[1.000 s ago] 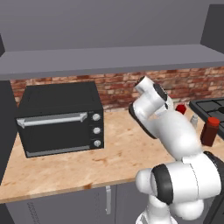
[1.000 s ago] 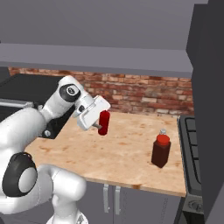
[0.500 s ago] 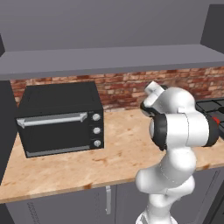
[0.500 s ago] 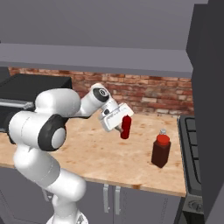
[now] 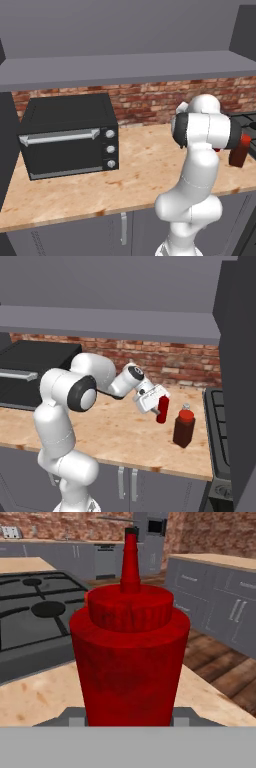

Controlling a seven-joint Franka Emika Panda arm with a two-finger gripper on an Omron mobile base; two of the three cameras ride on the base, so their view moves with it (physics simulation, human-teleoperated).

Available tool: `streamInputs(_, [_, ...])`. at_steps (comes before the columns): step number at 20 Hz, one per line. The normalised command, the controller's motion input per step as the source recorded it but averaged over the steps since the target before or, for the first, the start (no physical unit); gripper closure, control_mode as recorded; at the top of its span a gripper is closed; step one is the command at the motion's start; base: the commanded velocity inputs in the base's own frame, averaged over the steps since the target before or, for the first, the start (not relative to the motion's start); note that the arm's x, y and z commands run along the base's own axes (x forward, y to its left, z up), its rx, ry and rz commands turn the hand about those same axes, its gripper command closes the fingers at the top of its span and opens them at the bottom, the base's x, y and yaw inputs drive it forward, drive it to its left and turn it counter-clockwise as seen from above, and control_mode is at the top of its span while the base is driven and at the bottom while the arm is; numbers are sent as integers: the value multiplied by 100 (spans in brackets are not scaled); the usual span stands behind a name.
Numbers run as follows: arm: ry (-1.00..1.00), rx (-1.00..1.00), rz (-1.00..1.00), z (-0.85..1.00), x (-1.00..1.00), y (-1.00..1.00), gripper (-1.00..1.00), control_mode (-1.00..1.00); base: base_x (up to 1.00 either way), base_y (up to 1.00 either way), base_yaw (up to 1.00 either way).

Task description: Collect the paprika, ketchup, and shaker from the cabinet and place them next to the stove.

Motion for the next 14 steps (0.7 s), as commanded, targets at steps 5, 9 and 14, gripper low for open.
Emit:
streamInputs(5, [0,-12,0,-46,2,-12,100,-100,0,0,0])
streamInputs(9, [-2,-6,4,-31,0,0,100,-100,0,0,0])
streamInputs(14, [-3,-2,5,-31,0,-8,100,-100,0,0,0])
